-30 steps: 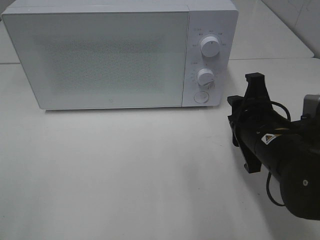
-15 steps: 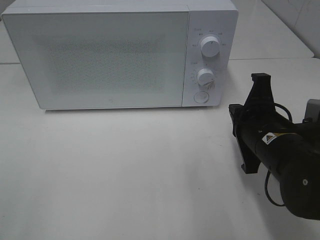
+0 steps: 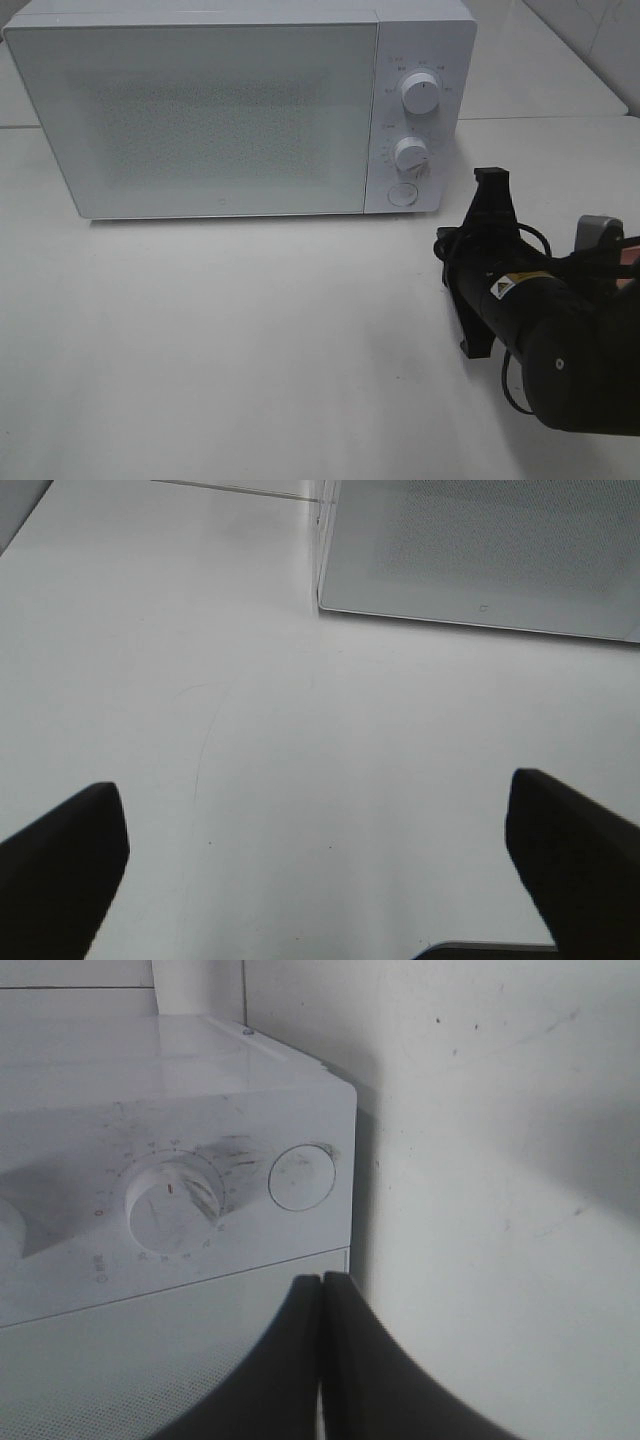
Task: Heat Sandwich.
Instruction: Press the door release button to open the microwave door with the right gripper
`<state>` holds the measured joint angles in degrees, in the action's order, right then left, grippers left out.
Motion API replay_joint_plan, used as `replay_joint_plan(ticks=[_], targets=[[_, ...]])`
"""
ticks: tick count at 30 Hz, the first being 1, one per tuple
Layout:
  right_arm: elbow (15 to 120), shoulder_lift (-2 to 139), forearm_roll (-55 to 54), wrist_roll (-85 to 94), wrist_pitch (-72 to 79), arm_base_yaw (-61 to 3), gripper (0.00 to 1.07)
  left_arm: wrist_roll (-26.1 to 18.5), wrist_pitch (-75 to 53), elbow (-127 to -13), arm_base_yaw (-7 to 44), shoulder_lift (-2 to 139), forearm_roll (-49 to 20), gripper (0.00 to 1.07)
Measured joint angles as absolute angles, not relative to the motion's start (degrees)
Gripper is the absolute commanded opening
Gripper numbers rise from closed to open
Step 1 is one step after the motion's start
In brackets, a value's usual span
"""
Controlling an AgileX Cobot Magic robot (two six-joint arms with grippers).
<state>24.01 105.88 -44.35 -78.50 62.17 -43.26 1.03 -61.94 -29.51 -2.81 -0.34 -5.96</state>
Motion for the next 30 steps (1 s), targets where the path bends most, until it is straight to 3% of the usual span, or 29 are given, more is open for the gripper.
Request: replay_joint_plan(ticks=[16,30], targets=[[34.32,110.98,-33.17,-78.61,52.14,-32.89,0.0,1.03,-61.94,-29.51,-2.81,-0.34,-5.96,0.97],[42.86,117.06,-31.05,-78.55,49.27,-29.74,0.0,1.03,-61.94,-29.51,-2.81,-0.34,-5.96,0.97]])
